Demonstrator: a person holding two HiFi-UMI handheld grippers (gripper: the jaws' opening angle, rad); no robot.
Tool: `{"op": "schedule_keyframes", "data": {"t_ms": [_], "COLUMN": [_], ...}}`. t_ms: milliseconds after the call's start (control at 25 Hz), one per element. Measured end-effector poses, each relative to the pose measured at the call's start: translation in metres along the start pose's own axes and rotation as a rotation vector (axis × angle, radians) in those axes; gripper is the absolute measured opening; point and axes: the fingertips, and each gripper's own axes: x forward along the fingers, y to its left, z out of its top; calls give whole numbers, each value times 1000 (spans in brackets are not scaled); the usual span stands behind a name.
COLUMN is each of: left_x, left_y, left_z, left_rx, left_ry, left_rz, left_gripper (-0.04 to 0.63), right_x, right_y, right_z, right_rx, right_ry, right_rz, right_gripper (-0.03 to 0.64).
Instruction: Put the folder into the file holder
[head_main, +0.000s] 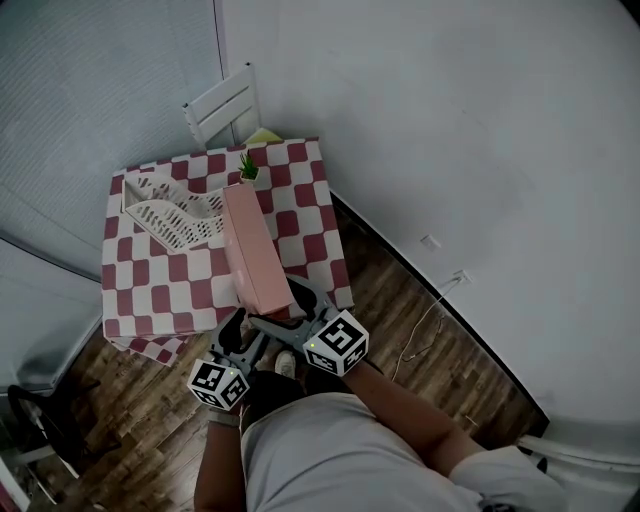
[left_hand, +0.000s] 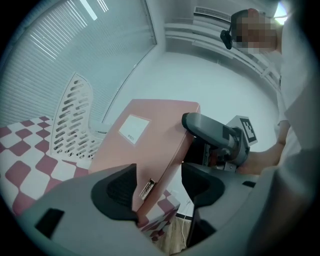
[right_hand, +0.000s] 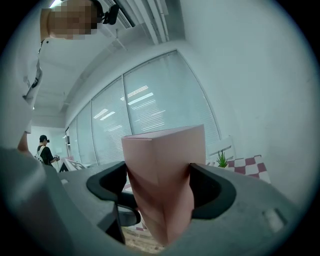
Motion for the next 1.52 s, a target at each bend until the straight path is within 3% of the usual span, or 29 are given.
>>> {"op": "schedule_keyframes", "data": {"t_ms": [480,720,880,1080,1520], "left_x": [-23,-24,-22,-23,-42], "left_y": [1,-11,-19,-29,-53], "left_z": [-9,-17,-24,-30,-51], "left_rx": [-12,-23,-33,-39,-55], "left_ry": [7,0,-4,-13,-22], "left_rz": [105,160,196,245,355], "left_gripper": [261,261,261,261,261], "right_x": [-33,-44,-50,-58,-52], "right_y": [-51,-62,-66,-65,-73], "right_z": [29,37,36,25,-26], "right_rx": [-165,-283,-301,-274,-228], "right_ry": [41,86,77,44,80], "right_rz": [20,98,122,96,-77], "right_gripper": [319,313,314,318,334]}}
